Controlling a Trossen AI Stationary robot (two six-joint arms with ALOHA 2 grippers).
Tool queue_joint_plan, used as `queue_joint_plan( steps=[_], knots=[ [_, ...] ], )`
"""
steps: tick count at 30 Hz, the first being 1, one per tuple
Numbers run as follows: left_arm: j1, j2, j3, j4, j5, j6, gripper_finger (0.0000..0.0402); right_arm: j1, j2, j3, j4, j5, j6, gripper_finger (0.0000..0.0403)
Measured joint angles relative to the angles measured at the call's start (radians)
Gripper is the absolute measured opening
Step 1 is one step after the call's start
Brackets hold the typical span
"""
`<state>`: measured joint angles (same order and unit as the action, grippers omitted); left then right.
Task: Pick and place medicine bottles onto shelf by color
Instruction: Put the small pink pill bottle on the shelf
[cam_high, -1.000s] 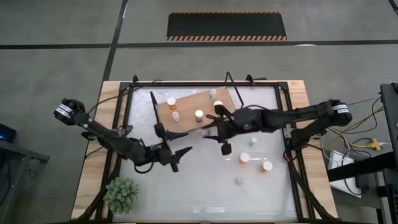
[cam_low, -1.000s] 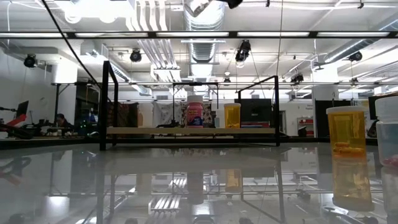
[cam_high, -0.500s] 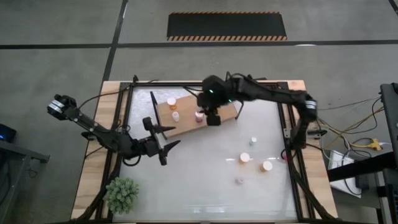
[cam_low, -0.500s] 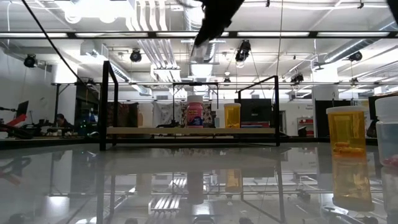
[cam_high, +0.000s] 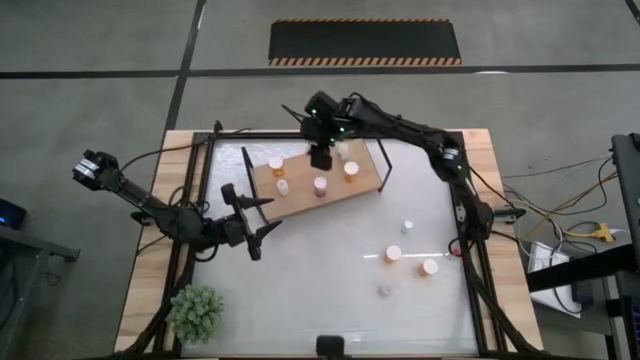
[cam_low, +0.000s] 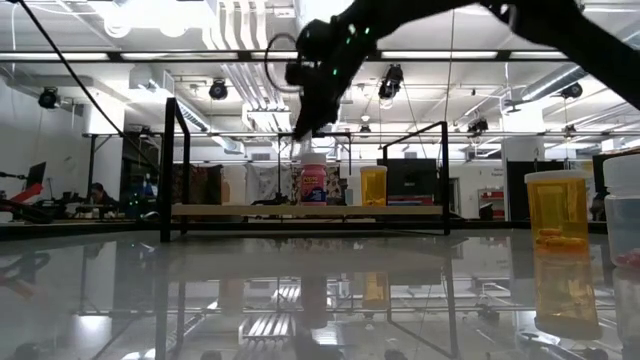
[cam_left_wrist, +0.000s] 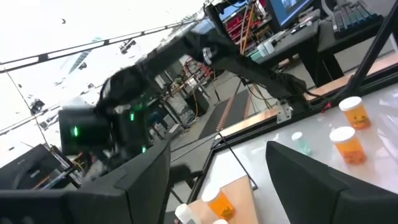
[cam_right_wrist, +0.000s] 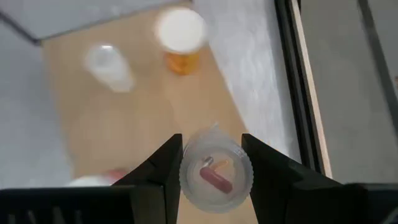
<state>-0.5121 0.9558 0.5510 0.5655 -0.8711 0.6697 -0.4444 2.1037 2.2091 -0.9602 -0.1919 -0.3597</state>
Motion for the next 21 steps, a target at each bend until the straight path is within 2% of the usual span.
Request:
queue_joint_plan(
  steps=[8, 21],
  knots=[
    [0.0, 0.0, -0.001, 0.001, 0.0, 0.02, 0.0247, -0.047, 0.133, 0.061, 0.0, -0.001, 0.046, 0.013],
    [0.0, 0.001, -0.002, 0.0, 0.0, 0.024, 0.0247, -0.059, 0.174, 0.062, -0.033, 0.001, 0.064, 0.013]
  ],
)
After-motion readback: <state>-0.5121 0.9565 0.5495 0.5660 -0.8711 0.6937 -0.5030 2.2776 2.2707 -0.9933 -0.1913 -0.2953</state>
